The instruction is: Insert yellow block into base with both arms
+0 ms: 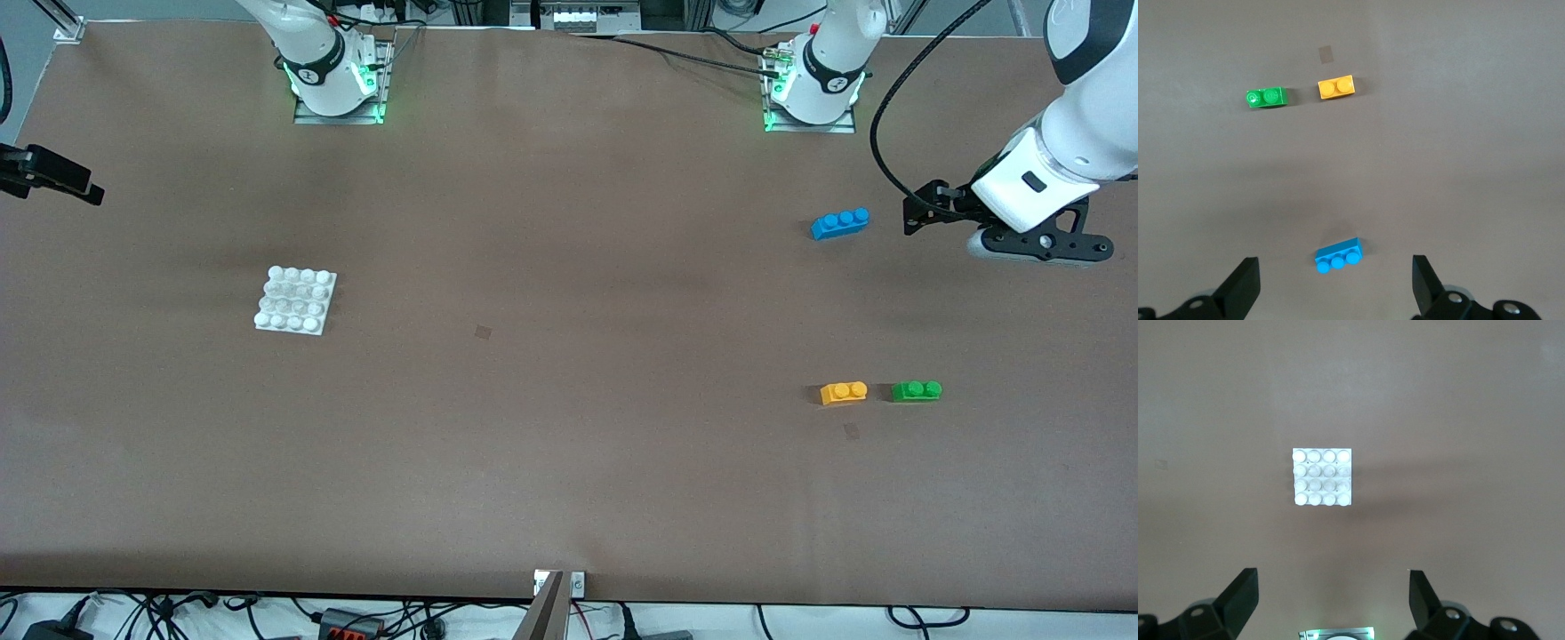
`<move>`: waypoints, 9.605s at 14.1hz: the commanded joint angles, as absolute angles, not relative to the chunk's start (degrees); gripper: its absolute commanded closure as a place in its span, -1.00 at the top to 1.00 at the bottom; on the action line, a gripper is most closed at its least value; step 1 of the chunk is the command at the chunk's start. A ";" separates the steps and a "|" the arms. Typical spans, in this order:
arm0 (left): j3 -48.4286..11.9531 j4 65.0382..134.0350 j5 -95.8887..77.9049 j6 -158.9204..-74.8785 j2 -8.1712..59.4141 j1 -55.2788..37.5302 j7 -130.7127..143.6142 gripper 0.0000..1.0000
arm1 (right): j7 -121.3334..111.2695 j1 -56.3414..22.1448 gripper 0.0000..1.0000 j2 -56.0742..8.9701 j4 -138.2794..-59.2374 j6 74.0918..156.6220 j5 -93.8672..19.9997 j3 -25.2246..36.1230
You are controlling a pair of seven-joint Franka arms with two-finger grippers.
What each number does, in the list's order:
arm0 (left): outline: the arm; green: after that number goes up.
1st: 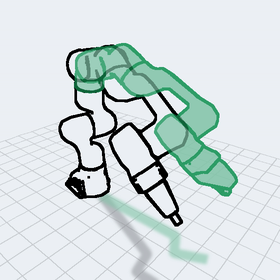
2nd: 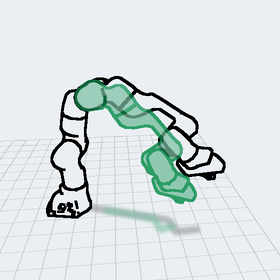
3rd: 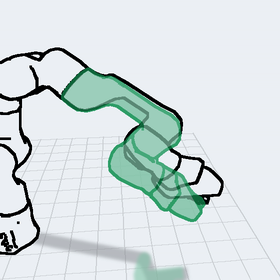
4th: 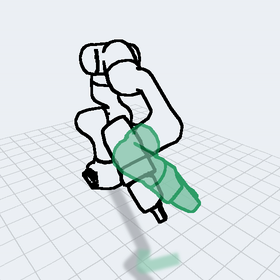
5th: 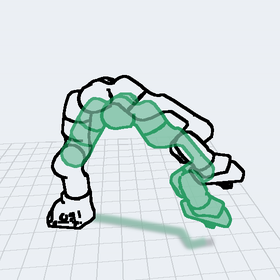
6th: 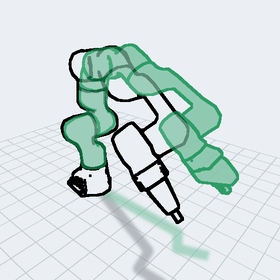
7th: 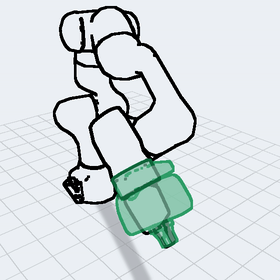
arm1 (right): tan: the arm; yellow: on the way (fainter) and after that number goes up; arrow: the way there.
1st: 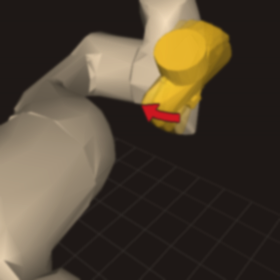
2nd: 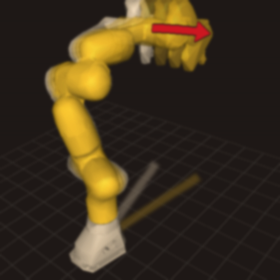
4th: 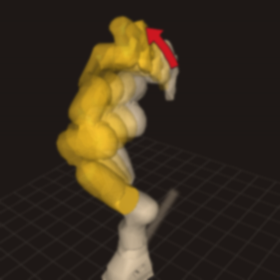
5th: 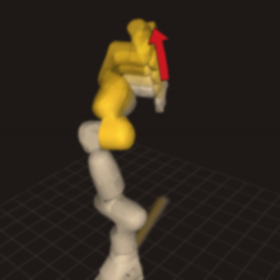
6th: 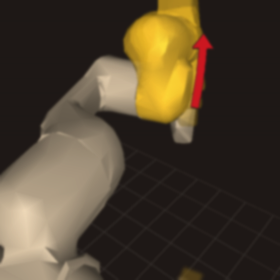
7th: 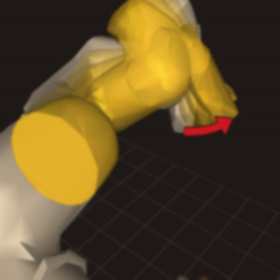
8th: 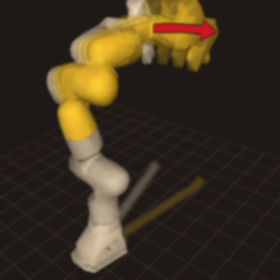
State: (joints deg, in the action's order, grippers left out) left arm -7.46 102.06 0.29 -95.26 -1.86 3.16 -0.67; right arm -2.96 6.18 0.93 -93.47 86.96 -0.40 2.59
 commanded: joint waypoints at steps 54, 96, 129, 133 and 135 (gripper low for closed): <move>-6.94 90.00 0.09 -123.75 39.02 4.22 -0.97 1.00 | -8.88 6.42 0.14 -24.17 -127.53 141.15 -5.27 -0.88; -6.42 91.41 0.97 -127.27 42.28 4.83 1.85 0.46 | 21.57 -29.46 1.00 -18.38 -88.33 89.96 2.99 3.77; -18.10 84.20 0.00 -111.00 38.41 -6.49 23.46 0.17 | -2.64 1.49 1.00 3.08 -93.08 84.64 -1.49 1.49; -18.11 84.55 -2.79 -115.99 39.55 -11.68 30.48 0.18 | -2.64 0.62 1.00 3.08 -93.08 84.55 -0.88 1.41; -18.02 84.99 -3.78 -118.47 39.81 -12.56 32.16 0.17 | -2.64 0.53 1.00 3.08 -92.90 84.55 -0.88 1.49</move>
State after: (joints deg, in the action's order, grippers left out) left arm -18.23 85.04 -2.40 -116.55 39.49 -11.73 30.33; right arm -3.59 0.97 2.52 -92.82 84.57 -0.65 1.50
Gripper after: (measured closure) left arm 0.308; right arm 0.000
